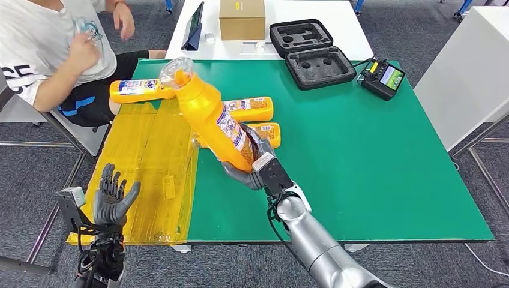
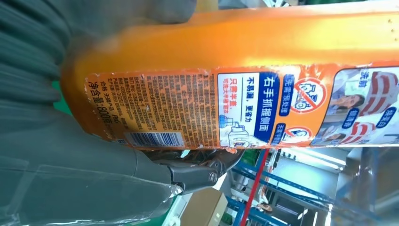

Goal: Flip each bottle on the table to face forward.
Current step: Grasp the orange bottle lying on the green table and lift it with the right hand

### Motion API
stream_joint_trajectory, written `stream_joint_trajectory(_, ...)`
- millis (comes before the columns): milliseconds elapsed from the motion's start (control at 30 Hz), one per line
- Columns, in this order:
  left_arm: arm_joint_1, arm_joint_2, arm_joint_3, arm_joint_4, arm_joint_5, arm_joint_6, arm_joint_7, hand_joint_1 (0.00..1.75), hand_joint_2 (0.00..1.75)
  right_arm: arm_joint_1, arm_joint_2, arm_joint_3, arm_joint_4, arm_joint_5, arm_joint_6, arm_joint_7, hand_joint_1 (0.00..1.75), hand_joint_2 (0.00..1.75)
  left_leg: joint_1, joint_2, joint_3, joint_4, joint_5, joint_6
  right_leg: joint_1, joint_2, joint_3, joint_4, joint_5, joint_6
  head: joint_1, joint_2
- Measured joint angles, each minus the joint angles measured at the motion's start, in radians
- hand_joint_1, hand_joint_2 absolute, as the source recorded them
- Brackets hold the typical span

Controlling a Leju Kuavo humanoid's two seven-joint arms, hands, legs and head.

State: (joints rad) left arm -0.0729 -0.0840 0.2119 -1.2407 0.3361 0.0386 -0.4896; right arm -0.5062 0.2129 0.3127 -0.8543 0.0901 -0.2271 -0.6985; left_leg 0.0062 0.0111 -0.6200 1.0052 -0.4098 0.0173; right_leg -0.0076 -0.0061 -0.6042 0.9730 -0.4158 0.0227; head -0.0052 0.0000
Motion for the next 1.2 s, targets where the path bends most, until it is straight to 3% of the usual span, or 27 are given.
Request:
stream_joint_trajectory(200,0.027,0.000,-0.039,-0.052,0.019,-0.079,0.030,0.00,1.75,0.015,0.000,0.001,-0.003,0.000,0.008,0.000,1.75,1.75,0.000,0.000,0.000,0.000,0.000,0.000,0.000,0.000,0.000,0.000,0.000,0.000,0.000,0.000)
stream_joint_trajectory(333,0.058,0.003,-0.118,-0.131,0.022,-0.185,0.055,0.00,1.75,0.019,0.001,0.015,0.038,-0.006,0.049,0.000,1.75,1.75,0.000,-0.001,-0.001,0.000,0.000,0.000,0.000,0.000,0.000,0.000,0.000,0.000,0.000,0.000)
stream_joint_trajectory(467,0.086,0.005,-0.207,-0.219,0.023,-0.233,0.062,0.00,1.75,0.029,0.013,0.045,0.091,-0.006,0.083,0.000,1.75,1.75,0.000,-0.002,-0.001,0.000,0.000,0.000,0.000,0.000,-0.001,0.000,0.000,0.000,0.000,0.000)
stream_joint_trajectory(700,0.119,0.018,-0.286,-0.318,0.014,-0.255,0.061,0.00,1.75,0.036,0.029,0.078,0.150,-0.006,0.097,0.000,1.75,1.75,0.000,-0.002,-0.001,0.000,0.000,0.000,0.000,-0.001,-0.001,0.000,0.000,0.000,0.000,0.000)
stream_joint_trajectory(1200,0.138,0.038,-0.346,-0.371,-0.012,-0.269,0.059,0.00,1.75,0.036,0.053,0.111,0.215,0.012,0.114,0.000,1.75,1.75,0.000,-0.002,-0.002,0.000,0.000,0.000,0.000,-0.001,-0.001,0.000,0.000,0.000,0.000,0.000)
